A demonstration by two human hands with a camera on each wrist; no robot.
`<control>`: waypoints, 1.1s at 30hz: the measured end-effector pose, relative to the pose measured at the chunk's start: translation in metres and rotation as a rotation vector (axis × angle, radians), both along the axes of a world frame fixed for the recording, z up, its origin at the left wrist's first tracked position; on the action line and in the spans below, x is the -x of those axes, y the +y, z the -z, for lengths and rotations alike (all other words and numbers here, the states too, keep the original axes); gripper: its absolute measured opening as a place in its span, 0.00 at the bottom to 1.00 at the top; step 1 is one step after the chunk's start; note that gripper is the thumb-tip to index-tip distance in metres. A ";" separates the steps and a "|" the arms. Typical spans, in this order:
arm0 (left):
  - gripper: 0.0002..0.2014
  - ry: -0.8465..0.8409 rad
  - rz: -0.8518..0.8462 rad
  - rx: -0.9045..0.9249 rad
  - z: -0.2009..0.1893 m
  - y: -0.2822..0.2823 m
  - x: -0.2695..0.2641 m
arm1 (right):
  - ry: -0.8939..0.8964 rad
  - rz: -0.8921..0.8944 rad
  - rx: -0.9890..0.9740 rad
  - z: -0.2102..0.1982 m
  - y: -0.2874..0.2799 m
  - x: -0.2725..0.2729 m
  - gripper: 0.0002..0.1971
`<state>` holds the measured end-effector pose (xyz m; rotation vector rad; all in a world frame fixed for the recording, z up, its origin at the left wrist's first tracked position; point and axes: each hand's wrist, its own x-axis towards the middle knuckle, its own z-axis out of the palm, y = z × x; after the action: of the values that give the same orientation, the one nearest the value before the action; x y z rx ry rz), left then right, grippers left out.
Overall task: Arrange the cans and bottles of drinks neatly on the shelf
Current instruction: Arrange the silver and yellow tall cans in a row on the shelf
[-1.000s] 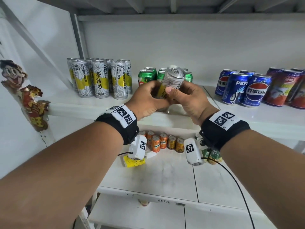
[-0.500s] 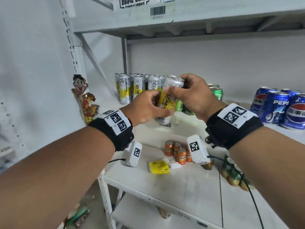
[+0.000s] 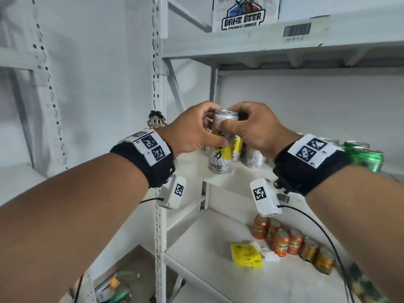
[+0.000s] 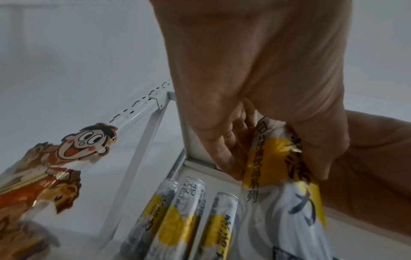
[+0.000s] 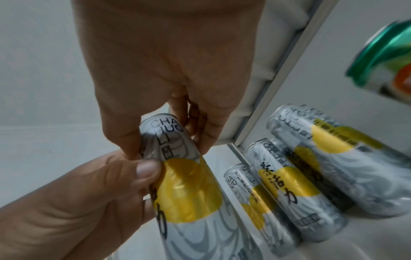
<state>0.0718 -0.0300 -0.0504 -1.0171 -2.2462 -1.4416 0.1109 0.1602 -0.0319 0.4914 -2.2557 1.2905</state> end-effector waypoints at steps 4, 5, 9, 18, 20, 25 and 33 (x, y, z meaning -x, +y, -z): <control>0.38 0.032 -0.004 0.075 -0.016 -0.029 0.060 | 0.007 0.052 -0.074 -0.009 -0.032 0.055 0.14; 0.37 0.040 -0.004 0.103 -0.020 -0.033 0.072 | 0.006 0.063 -0.087 -0.012 -0.037 0.066 0.13; 0.32 0.058 -0.032 0.197 -0.032 -0.048 0.128 | 0.031 0.184 -0.217 -0.022 -0.051 0.110 0.10; 0.18 0.054 -0.121 0.264 -0.024 -0.053 0.219 | 0.103 0.488 -0.733 -0.024 -0.060 0.172 0.16; 0.18 0.075 -0.137 0.315 -0.023 -0.051 0.228 | 0.065 0.508 -0.772 -0.022 -0.059 0.179 0.17; 0.21 0.198 -0.190 0.517 -0.026 -0.044 0.237 | -0.011 0.498 -0.830 -0.021 -0.061 0.186 0.19; 0.19 0.296 -0.222 0.623 -0.036 -0.040 0.236 | -0.061 0.509 -0.906 -0.017 -0.070 0.189 0.17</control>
<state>-0.1644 -0.0698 -0.0144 -1.0128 -2.5195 -0.4591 -0.0782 0.0906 -0.0147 0.1320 -2.6821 -0.0060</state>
